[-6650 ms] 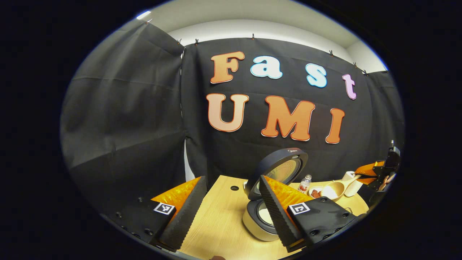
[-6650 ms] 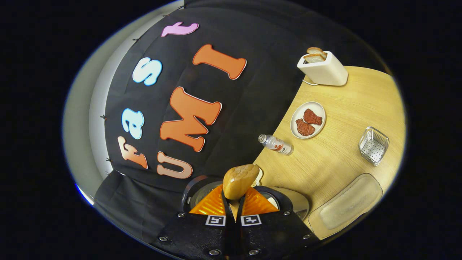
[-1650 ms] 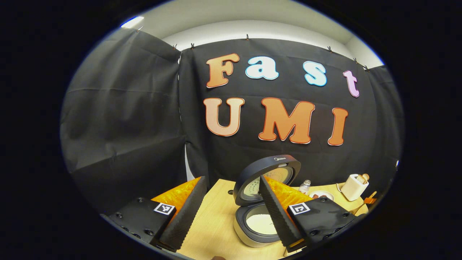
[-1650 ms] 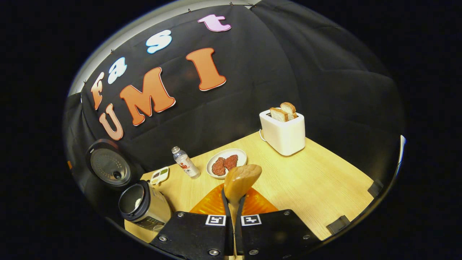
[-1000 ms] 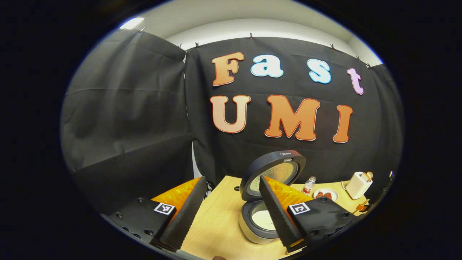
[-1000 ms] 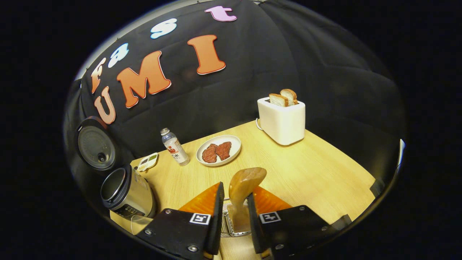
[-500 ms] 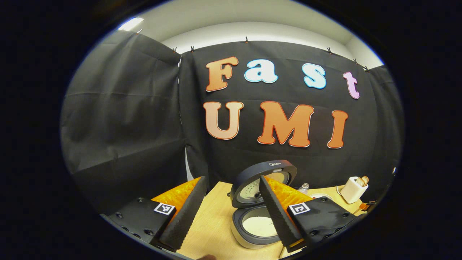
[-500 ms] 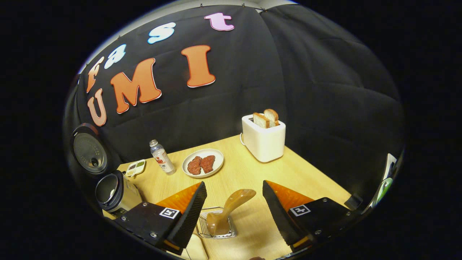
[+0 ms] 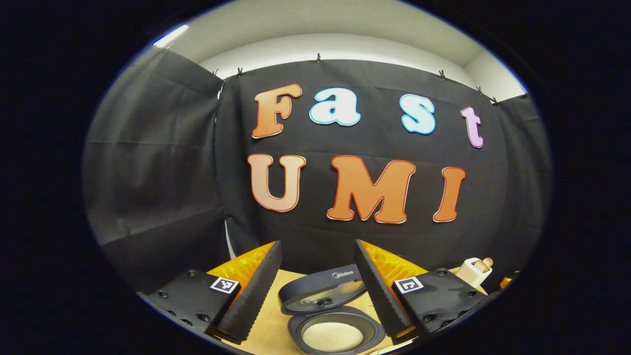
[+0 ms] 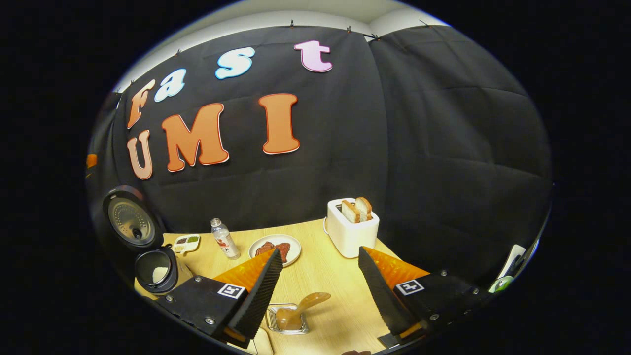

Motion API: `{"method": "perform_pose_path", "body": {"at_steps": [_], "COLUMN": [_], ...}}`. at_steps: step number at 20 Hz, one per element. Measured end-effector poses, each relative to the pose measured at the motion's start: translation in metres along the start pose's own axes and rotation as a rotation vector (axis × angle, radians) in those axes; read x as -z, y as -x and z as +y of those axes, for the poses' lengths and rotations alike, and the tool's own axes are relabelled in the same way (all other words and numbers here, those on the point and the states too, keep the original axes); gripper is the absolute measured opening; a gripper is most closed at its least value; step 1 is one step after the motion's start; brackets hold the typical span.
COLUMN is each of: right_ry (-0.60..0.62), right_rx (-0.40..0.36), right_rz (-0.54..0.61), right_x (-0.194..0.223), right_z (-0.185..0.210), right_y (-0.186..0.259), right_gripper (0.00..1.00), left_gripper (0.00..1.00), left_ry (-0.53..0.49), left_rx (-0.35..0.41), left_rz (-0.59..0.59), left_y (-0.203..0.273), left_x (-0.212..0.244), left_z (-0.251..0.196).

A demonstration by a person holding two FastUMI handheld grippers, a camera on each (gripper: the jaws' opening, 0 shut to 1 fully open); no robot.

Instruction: Close the left gripper, press the button to open the rice cooker; take a wooden spoon from the chopstick holder with the right hand, scoop a spoonful of rice and pour it into the rice cooker, then put the wooden spoon back into the chopstick holder.

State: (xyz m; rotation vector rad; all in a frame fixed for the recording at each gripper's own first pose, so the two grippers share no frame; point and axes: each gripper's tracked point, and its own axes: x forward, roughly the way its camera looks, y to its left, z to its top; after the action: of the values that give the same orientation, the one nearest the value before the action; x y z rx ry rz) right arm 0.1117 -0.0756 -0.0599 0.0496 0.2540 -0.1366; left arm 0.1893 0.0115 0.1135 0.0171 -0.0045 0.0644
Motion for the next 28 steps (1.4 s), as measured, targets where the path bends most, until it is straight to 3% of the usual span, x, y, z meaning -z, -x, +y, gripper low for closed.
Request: {"method": "perform_pose_path", "body": {"at_steps": [6, 12, 19, 28], "right_ry": [-0.007, -0.003, -0.017, -0.027], "right_rx": [-0.008, -0.003, -0.008, -0.05], "right_rz": [-0.005, -0.002, 0.014, 0.05], "right_x": [-0.007, -0.009, -0.001, 0.018], "right_z": [0.004, 0.002, -0.001, 0.001], "right_y": [-0.001, -0.005, -0.007, -0.007], "right_gripper": [0.95, 0.95, 0.95, 0.95], "left_gripper": [0.97, 0.98, 0.99, 0.99], "left_ry": [-0.027, 0.0, 0.012, 0.007], "left_rx": [0.038, 0.065, 0.069, 0.121], "left_rz": [0.065, 0.165, 0.235, 0.264], "left_y": [-0.083, -0.122, -0.119, -0.054], "left_x": [0.025, 0.074, 0.112, 0.141], "left_z": [-0.015, -0.024, -0.023, -0.053]}}
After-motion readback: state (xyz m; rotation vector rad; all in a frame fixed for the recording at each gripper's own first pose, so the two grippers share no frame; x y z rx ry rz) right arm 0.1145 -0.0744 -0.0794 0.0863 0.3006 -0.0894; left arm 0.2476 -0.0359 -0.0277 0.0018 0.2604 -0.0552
